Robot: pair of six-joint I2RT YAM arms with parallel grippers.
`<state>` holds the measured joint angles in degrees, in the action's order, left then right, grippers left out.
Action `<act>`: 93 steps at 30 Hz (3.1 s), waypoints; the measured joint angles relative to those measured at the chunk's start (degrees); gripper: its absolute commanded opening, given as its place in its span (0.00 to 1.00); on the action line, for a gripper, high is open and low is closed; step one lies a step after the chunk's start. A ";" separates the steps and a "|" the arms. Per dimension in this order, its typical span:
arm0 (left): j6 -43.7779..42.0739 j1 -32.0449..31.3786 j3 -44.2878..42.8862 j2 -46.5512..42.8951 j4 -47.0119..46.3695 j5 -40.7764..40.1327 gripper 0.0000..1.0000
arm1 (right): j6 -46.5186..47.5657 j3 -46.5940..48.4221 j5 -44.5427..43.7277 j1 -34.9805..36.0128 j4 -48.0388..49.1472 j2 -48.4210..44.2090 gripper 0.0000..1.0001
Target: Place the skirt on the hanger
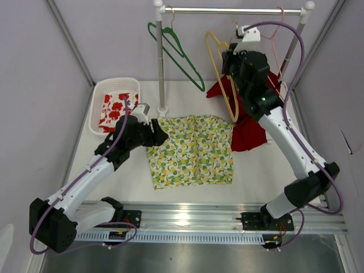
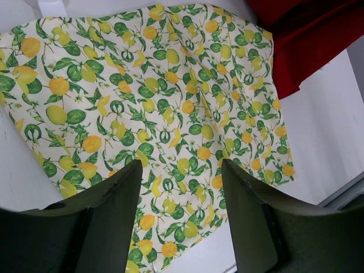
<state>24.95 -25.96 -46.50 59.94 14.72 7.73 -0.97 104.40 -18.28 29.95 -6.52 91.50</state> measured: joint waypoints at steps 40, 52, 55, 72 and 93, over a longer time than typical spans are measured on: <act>9.25 -13.38 9.73 -20.11 18.14 -6.45 0.54 | -35.45 -81.18 44.04 19.06 40.52 -22.32 0.00; 18.38 -20.09 13.25 -15.65 23.34 -13.99 0.54 | -36.68 -84.35 43.28 19.12 54.42 -10.25 0.00; 20.15 -20.72 15.17 -15.26 23.58 -14.84 0.54 | -37.88 -84.46 43.45 19.12 58.86 -6.58 0.00; 25.75 -24.94 19.71 -6.45 19.39 -19.34 0.58 | -38.47 -86.12 42.69 18.56 63.89 -4.13 0.00; 24.55 -25.05 15.50 -1.75 17.92 -20.52 0.00 | -35.82 -86.07 38.51 18.64 61.66 -4.15 0.00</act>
<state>49.50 -51.00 -31.00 58.19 32.64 -12.80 -36.80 18.33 20.23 48.60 55.13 87.35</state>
